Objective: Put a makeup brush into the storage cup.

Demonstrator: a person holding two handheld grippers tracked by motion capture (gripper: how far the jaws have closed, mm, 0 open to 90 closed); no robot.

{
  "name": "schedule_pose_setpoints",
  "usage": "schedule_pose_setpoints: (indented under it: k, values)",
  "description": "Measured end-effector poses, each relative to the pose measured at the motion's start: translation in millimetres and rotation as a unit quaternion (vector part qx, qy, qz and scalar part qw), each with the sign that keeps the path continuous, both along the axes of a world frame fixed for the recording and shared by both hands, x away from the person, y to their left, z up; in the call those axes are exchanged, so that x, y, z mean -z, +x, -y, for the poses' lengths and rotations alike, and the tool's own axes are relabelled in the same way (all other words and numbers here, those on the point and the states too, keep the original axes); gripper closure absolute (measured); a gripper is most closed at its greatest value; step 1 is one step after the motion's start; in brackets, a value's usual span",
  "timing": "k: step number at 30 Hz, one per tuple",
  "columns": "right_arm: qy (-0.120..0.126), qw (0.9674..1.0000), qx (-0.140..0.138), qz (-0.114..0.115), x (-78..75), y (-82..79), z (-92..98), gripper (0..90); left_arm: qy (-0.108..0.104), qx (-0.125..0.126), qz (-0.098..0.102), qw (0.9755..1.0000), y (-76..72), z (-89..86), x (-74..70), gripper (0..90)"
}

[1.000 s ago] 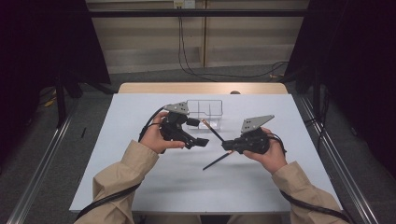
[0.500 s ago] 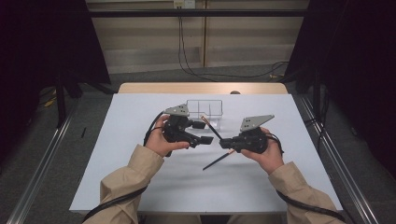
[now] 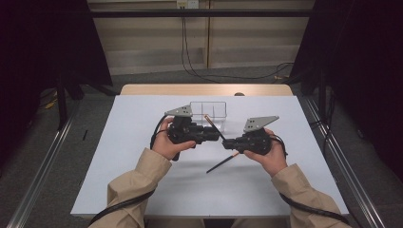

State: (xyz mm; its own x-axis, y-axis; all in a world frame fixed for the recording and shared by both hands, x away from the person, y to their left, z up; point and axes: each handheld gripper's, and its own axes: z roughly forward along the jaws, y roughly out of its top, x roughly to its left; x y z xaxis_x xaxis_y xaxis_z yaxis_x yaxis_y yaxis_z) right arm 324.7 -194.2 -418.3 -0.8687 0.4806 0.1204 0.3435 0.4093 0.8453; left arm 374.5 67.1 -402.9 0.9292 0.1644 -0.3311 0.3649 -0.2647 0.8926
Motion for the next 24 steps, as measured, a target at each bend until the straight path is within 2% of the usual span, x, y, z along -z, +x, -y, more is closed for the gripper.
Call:
schedule_pose_setpoints:
  k: [6, 12, 13, 18, 21, 24]
  values:
    - [-0.002, 1.0, -0.001, 0.0, -1.1, -0.5, -2.2, 85.8, -0.012, -0.011, -0.016, 0.9997, 1.2, -2.1, 1.7, 79.0]
    - [0.001, 1.0, 0.001, -0.003, -2.1, 0.7, -4.3, 85.8, -0.022, -0.013, -0.02, 0.9995, 2.3, -2.1, 2.5, 79.7]
    - [0.002, 1.0, 0.001, -0.003, -1.5, 0.9, -4.6, 85.8, -0.019, -0.013, -0.016, 0.9996, 2.5, -2.4, 2.5, 80.3]
    - [0.007, 0.9999, 0.003, -0.009, 0.3, 1.4, -7.4, 85.8, -0.03, -0.015, -0.023, 0.9992, 2.8, -2.5, 3.5, 81.2]
    - [0.008, 0.9999, 0.003, -0.008, 0.1, 2.4, -7.9, 85.8, -0.03, -0.017, -0.017, 0.9993, 2.3, -1.9, 2.1, 81.2]
    - [0.009, 0.9999, 0.005, -0.009, -1.0, 2.7, -8.8, 85.8, -0.037, -0.017, -0.021, 0.9989, 2.9, -1.2, 1.3, 81.2]
